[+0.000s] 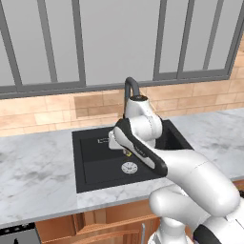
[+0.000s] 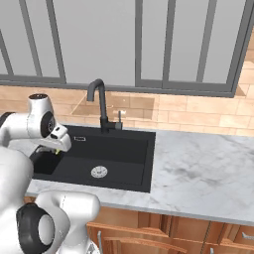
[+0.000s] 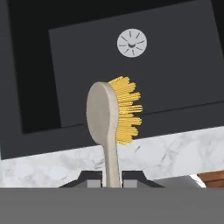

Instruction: Pick up the dish brush and dish brush from the sink, and place them back in the cabinet, and close the cabinet doors.

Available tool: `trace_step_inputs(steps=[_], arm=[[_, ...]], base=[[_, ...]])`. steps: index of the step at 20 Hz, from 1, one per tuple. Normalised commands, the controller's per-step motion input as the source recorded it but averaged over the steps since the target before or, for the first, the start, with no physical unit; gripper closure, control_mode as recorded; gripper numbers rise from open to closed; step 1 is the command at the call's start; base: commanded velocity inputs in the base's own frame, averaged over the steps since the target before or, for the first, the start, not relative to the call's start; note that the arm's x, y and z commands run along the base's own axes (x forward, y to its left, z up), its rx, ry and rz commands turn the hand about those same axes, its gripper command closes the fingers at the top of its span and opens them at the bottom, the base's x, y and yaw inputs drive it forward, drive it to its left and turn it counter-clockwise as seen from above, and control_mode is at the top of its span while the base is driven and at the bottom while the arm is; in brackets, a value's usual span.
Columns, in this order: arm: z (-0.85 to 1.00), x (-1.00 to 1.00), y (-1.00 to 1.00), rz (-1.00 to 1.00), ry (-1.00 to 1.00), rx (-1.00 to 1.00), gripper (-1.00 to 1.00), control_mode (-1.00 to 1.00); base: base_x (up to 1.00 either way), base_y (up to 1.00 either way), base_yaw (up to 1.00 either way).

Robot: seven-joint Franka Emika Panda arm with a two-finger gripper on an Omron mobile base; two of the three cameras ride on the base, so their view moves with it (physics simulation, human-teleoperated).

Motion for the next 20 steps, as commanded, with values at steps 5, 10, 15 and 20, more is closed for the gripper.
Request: trace_step_inputs(steps=[5, 10, 15, 20], arm=[[0.64, -0.45, 0.00, 0.00, 0.00, 0.00, 1.00, -1.00], [0.61, -0.40, 0.00, 0.00, 0.00, 0.00, 1.00, -1.00], [0.60, -0.34, 0.00, 0.00, 0.00, 0.00, 1.00, -1.00], [0.56, -0.34, 0.00, 0.00, 0.00, 0.00, 1.00, -1.00]], base=[[0.00, 0.00, 0.00], [0.00, 0.00, 0.00], [0.00, 0.00, 0.00], [0.00, 0.00, 0.00]])
